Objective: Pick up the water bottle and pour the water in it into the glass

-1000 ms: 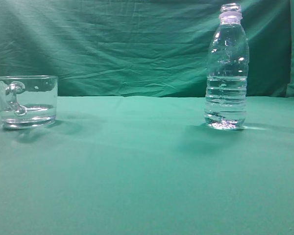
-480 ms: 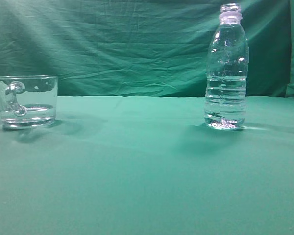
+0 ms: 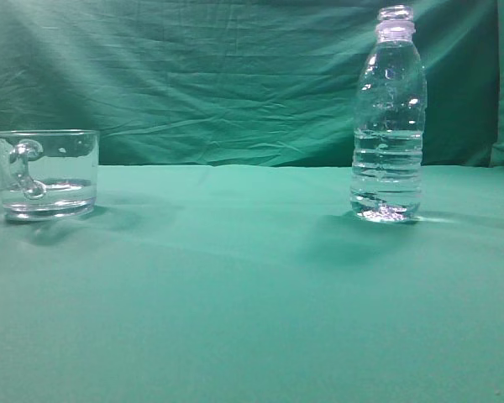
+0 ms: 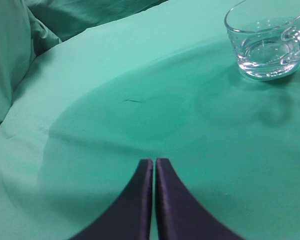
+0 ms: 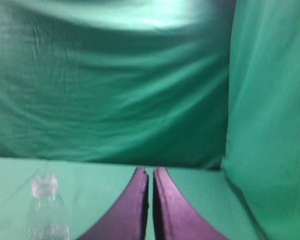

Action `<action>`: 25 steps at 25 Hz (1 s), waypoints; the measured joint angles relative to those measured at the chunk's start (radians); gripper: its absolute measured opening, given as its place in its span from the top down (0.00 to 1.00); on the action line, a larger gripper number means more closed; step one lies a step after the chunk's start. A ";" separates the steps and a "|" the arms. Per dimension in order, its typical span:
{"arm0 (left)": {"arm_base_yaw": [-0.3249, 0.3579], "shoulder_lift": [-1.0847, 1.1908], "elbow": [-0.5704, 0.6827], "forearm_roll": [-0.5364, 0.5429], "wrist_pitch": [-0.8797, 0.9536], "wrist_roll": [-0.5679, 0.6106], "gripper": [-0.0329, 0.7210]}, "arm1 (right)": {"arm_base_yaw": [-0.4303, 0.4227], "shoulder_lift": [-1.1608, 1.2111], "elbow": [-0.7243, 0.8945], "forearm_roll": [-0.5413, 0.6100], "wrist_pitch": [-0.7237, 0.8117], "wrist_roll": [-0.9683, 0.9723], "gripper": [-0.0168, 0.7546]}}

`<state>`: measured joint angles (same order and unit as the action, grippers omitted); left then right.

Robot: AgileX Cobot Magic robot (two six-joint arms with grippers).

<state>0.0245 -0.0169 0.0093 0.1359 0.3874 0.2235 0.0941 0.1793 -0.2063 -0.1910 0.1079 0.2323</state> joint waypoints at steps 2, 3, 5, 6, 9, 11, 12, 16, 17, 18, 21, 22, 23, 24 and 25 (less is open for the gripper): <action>0.000 0.000 0.000 0.000 0.000 0.000 0.96 | 0.002 -0.039 0.020 0.015 0.129 -0.022 0.98; 0.000 0.000 0.000 0.000 0.000 0.000 0.96 | 0.002 -0.058 0.028 0.019 0.187 -0.045 0.98; 0.000 0.000 0.000 0.000 0.000 0.000 0.96 | 0.002 -0.091 0.044 0.025 0.256 -0.093 0.98; 0.000 0.000 0.000 0.000 0.000 0.000 0.96 | 0.002 -0.107 0.049 0.025 0.273 -0.117 0.98; 0.000 0.000 0.000 0.000 0.000 0.000 0.96 | 0.002 -0.155 0.081 0.030 0.282 -0.153 0.98; 0.000 0.000 0.000 0.000 0.000 0.000 0.96 | 0.002 -0.184 0.120 0.045 0.278 -0.166 0.98; 0.000 0.000 0.000 0.000 0.000 0.000 0.96 | 0.002 -0.188 0.146 0.056 0.275 -0.174 0.98; 0.000 0.000 0.000 0.000 0.000 0.000 0.96 | 0.002 -0.188 0.223 0.083 0.253 -0.192 0.98; 0.000 0.000 0.000 0.000 0.000 0.000 0.96 | 0.002 -0.188 0.229 0.085 0.253 -0.194 0.98; 0.000 0.000 0.000 0.000 0.000 0.000 0.96 | 0.002 -0.188 0.232 0.087 0.248 -0.196 0.98; 0.000 0.000 0.000 0.000 0.000 0.000 0.96 | 0.002 -0.189 0.232 0.099 0.236 -0.205 0.98; 0.000 0.000 0.000 0.000 0.000 0.000 0.96 | 0.002 -0.189 0.232 0.111 0.242 -0.207 0.98; 0.000 0.000 0.000 0.000 0.000 0.000 0.96 | 0.002 -0.189 0.232 0.118 0.254 -0.211 0.98; 0.000 0.000 0.000 0.000 0.000 0.000 0.96 | 0.002 -0.189 0.232 0.122 0.260 -0.224 0.98; 0.000 0.000 0.000 0.000 0.000 0.000 0.96 | 0.002 -0.189 0.232 0.124 0.259 -0.238 0.98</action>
<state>0.0245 -0.0169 0.0093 0.1359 0.3874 0.2235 0.0962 -0.0102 0.0252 -0.0671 0.3673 -0.0055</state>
